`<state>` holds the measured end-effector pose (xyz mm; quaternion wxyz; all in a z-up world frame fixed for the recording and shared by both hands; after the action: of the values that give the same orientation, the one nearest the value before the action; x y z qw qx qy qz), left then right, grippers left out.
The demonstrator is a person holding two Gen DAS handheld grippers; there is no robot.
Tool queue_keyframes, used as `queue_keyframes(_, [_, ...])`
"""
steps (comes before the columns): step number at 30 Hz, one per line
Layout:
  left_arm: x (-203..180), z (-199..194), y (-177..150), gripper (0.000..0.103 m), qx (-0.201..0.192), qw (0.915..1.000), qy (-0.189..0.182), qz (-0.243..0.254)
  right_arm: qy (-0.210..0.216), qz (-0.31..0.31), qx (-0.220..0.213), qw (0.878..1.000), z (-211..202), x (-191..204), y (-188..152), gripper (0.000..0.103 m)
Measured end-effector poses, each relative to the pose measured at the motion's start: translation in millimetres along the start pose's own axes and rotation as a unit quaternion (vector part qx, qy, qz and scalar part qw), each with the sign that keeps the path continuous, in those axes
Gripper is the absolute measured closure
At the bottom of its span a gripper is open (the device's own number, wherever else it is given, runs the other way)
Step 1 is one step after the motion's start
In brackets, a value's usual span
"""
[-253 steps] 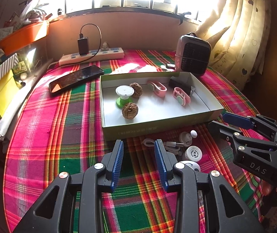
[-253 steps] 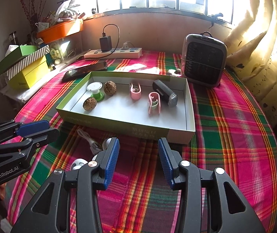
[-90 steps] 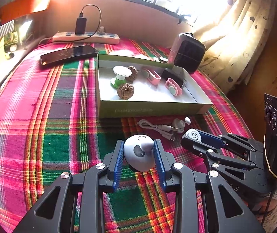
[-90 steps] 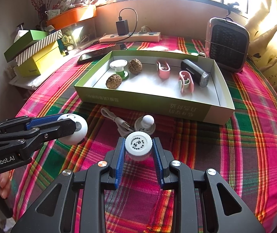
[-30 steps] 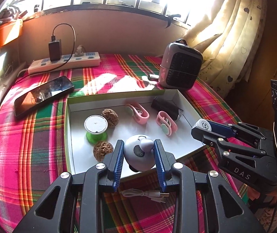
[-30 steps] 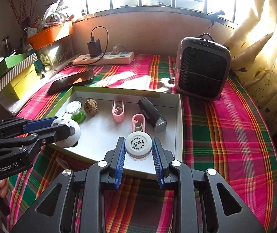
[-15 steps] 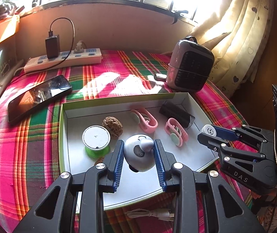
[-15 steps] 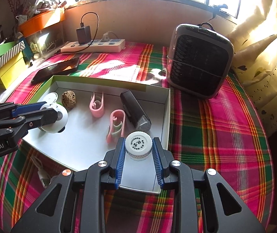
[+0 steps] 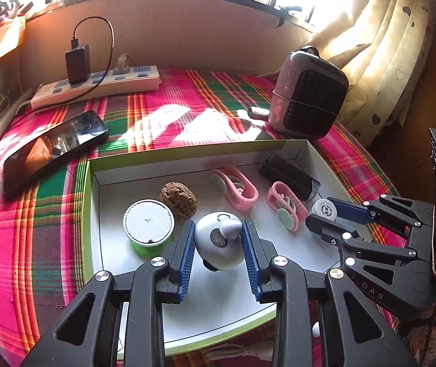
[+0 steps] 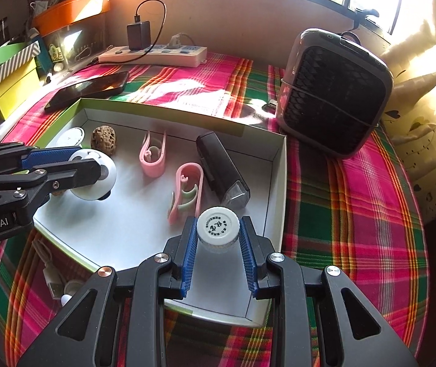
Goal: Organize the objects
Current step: 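Carry the white toy and white container over the box lid with both tools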
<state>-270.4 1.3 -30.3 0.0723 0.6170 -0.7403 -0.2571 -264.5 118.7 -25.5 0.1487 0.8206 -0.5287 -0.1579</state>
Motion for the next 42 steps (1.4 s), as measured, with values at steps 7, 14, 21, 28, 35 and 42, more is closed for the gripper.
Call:
queue_keyframes(7, [3,9,0,0.074,0.008,1.0,0.001,-0.004,0.006,0.002,-0.001,1.0,2,2,3,0.074])
queue_keyframes(14, [6,12,1,0.074,0.011,0.9999,0.001,-0.008,0.014,0.006,-0.004,1.0,3,3,5,0.074])
queue_keyframes(21, [9,13,2,0.074,0.012,0.9998,-0.002,-0.014,0.023,0.013,-0.006,1.0,6,4,6,0.074])
queue_keyframes(28, [9,13,2,0.074,0.012,0.9998,-0.002,-0.014,0.024,0.012,-0.008,1.0,5,4,6,0.074])
queue_keyframes(35, [10,13,2,0.073,0.013,0.9998,-0.005,-0.015,0.021,0.014,-0.009,1.0,5,3,6,0.074])
queue_keyframes(42, [10,13,1,0.072,0.012,0.9998,-0.003,-0.014,0.019,0.016,-0.008,1.0,5,3,6,0.074])
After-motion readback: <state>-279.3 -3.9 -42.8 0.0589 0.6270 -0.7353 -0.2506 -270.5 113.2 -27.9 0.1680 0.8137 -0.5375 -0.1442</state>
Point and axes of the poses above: each gripper's, at about its wrist camera, not at the fingertips, and z roughly the way its jaws point, x to its left, y to its top, the point moved 8 cm from there along z, roughly the way its jaws point, and after that the axes turned 12 degrees about x, right-handed, at the moved point
